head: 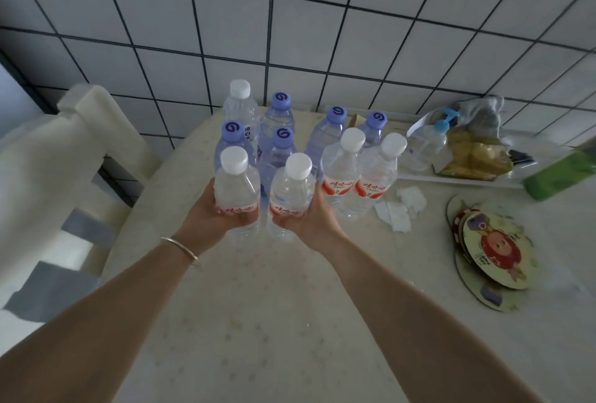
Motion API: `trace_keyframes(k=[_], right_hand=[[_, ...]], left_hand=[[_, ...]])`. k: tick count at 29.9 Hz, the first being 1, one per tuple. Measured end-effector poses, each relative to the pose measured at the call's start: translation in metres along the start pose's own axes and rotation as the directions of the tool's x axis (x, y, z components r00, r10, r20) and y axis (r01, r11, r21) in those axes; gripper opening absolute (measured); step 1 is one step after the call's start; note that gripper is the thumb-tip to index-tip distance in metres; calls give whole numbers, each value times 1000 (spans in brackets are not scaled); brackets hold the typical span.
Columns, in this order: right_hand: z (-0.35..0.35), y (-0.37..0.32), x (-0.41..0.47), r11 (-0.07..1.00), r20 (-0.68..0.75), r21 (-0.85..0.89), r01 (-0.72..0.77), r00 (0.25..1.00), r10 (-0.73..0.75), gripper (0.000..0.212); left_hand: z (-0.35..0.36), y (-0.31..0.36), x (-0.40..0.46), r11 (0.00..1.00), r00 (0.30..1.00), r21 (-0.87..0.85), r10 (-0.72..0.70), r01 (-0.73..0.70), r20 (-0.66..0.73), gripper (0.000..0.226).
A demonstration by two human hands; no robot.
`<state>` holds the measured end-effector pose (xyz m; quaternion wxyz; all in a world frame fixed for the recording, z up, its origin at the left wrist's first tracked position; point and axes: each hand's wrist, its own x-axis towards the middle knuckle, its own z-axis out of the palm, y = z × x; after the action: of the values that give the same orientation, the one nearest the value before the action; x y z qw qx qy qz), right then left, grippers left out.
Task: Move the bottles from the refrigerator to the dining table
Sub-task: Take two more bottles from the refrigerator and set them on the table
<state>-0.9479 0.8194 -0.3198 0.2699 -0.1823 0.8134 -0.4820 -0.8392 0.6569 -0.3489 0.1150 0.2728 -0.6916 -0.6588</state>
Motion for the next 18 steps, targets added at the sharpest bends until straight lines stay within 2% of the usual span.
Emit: trace_keyframes(k=[4,7,9,12,15,18], right_hand=[[-17,-3,-23,995,38,-71,-66,997,69,89],[-29,0,-50,986,-3,-132,-104,995,105,91],[-38,0,-71,983,-5,-143,-112,994,113,86],[-52,-2,-107,985,-6,-146,-89,996,89,76],[-60,-5,-146,990,-91,-136,-26,996,14,67],[-59,-9,-191,994,-130,-104,35,990,-49,63]], left_hand=[[1,7,-15,988,994,152,37,-21,-101,67],[5,3,-33,965,970,260,37,27,-239,89],[8,3,-50,970,944,221,-21,98,-329,92],[7,12,-86,984,912,134,-57,120,-406,79],[10,28,-135,987,898,158,39,34,-438,63],[20,51,-195,978,912,198,144,-71,-385,51]])
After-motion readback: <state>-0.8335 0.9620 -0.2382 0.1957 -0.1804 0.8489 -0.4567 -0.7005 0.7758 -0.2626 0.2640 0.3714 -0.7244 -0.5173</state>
